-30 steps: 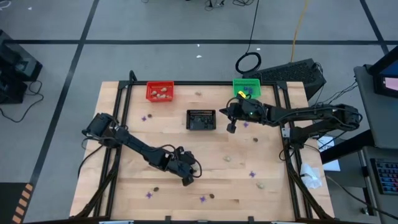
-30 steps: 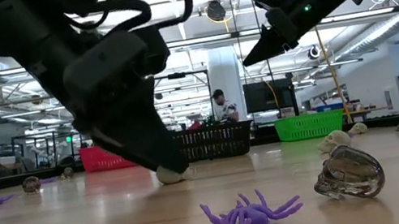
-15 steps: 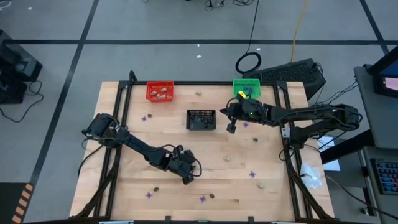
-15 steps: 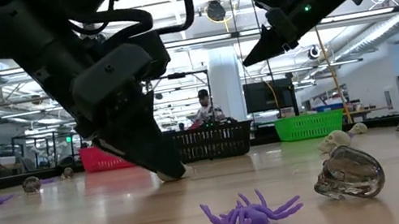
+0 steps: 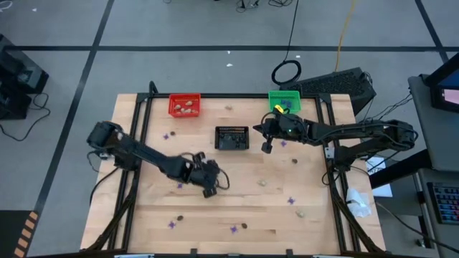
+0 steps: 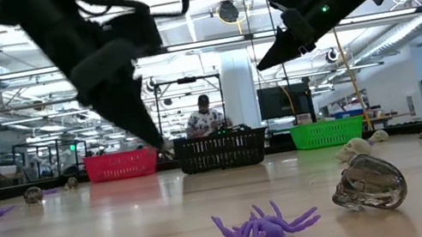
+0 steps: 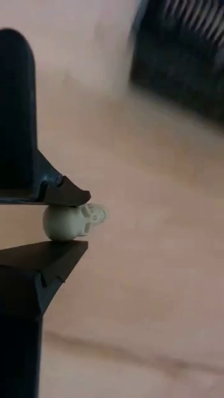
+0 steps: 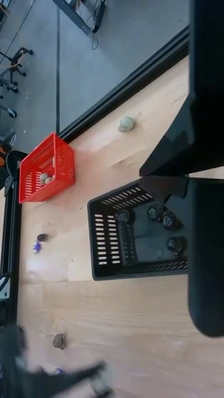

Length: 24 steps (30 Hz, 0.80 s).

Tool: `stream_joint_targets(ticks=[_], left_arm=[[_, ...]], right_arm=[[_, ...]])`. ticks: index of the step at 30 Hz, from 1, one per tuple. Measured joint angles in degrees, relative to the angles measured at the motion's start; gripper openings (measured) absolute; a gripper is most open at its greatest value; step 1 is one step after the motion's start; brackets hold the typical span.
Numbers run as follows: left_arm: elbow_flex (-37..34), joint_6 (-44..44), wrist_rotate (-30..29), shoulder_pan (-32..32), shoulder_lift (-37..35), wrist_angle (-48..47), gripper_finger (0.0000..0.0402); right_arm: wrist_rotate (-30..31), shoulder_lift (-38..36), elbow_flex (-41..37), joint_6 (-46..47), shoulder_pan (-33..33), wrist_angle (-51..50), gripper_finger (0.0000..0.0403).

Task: Sort Halloween decoration
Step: Put the white skull toy into the orange bin

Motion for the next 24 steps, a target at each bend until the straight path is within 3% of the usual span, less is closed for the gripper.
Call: stream_joint_targets(ticks=[6,11,24], left_arm=[[0.0,3.5,-1.5,8.8,-10.6,-8.3,0.0054],[0.0,7.6,-1.7,20.2,-16.1,-14.2,0.0054],[0.1,22.4,6.1,54.3,-15.9,-13.5,0.0054]], right_arm=[[0.0,0.0,0.0,0.0,0.0,-0.1,0.0],[0.0,0.0,0.0,0.0,0.0,-0.2,0.0],[0.0,0.0,0.0,-0.2,0.0,-0.2,0.0]])
